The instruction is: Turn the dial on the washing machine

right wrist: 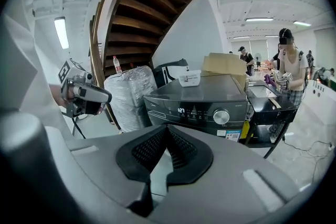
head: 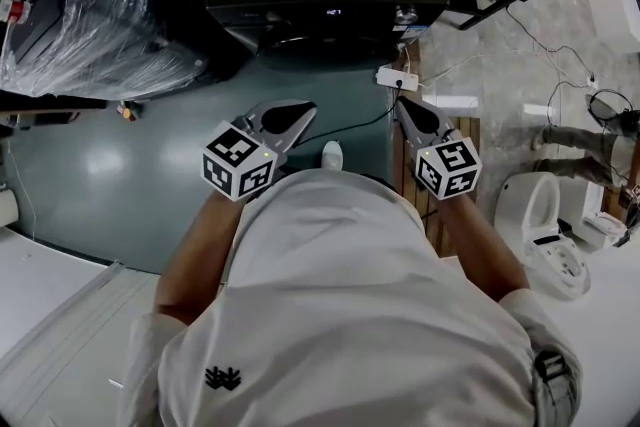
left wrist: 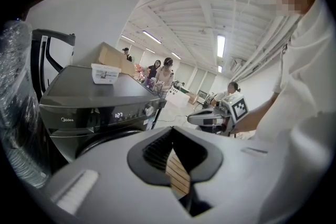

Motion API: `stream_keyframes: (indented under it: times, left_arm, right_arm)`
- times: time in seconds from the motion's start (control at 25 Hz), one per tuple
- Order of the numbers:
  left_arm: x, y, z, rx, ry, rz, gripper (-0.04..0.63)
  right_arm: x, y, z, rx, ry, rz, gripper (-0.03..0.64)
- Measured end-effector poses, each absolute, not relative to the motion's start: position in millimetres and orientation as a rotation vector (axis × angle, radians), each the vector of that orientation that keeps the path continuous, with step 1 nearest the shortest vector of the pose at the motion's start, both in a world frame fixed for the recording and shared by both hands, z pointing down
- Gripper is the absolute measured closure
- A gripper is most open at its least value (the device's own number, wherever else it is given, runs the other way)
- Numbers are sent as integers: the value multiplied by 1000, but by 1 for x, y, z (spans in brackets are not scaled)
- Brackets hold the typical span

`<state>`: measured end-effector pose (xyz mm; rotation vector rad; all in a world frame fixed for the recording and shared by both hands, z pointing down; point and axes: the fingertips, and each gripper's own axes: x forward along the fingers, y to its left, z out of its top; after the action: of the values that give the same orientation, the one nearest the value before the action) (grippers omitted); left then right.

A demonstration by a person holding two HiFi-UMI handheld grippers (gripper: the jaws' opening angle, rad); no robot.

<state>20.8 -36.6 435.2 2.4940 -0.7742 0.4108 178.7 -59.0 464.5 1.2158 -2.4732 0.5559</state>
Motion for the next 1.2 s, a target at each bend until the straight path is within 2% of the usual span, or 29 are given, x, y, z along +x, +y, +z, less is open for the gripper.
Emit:
stream_keyframes:
  times: [1.2]
  left_arm:
    - [25,-26,445,2476,-756,433,541]
  right_arm:
    - [172,-55,448,1163,-2521,505,615]
